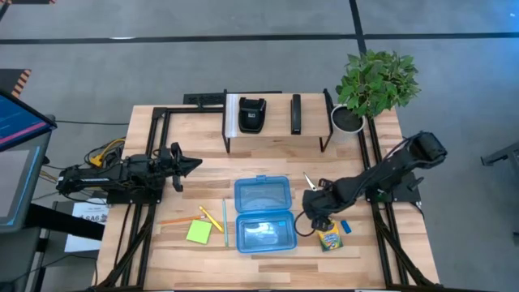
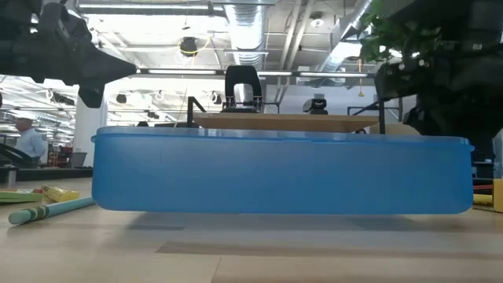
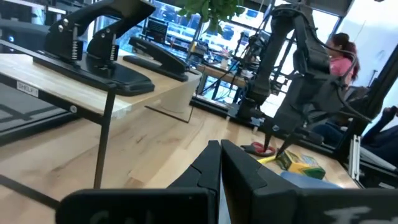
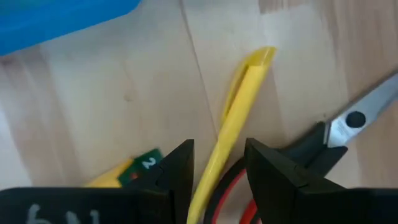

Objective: Pack school essentials
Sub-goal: Put the right yellow pen into the blue supply box

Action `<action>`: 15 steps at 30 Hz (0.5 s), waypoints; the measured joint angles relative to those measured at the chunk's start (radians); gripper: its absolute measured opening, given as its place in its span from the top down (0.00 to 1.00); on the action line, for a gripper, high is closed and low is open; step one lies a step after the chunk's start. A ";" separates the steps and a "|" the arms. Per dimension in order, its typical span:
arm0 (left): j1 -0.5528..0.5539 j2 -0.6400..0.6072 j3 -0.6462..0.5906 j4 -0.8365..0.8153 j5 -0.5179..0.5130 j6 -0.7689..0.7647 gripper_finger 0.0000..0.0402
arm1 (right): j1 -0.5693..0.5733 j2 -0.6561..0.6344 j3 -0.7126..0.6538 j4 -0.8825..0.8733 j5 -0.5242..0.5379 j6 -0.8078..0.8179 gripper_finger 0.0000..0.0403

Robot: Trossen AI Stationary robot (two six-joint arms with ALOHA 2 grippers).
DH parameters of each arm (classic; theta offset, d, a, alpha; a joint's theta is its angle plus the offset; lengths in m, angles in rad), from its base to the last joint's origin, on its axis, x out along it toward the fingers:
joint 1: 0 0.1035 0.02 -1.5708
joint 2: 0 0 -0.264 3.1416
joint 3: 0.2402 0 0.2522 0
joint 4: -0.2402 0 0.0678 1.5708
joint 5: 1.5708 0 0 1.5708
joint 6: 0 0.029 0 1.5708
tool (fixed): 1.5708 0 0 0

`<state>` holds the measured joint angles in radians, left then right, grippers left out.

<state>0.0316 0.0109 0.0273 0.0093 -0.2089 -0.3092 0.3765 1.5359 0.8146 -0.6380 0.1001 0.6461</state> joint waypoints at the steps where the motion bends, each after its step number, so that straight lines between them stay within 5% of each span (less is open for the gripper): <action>1: 0.000 0.000 0.000 -0.001 0.000 0.000 1.00 | -0.003 0.007 0.000 0.000 0.000 0.000 0.59; 15: 0.000 0.000 0.000 0.001 0.014 -0.033 1.00 | -0.059 0.029 -0.002 0.065 0.002 -0.028 0.61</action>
<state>0.0316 0.0109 0.0274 0.0105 -0.1954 -0.3420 0.3174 1.5647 0.8131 -0.5732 0.1017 0.6184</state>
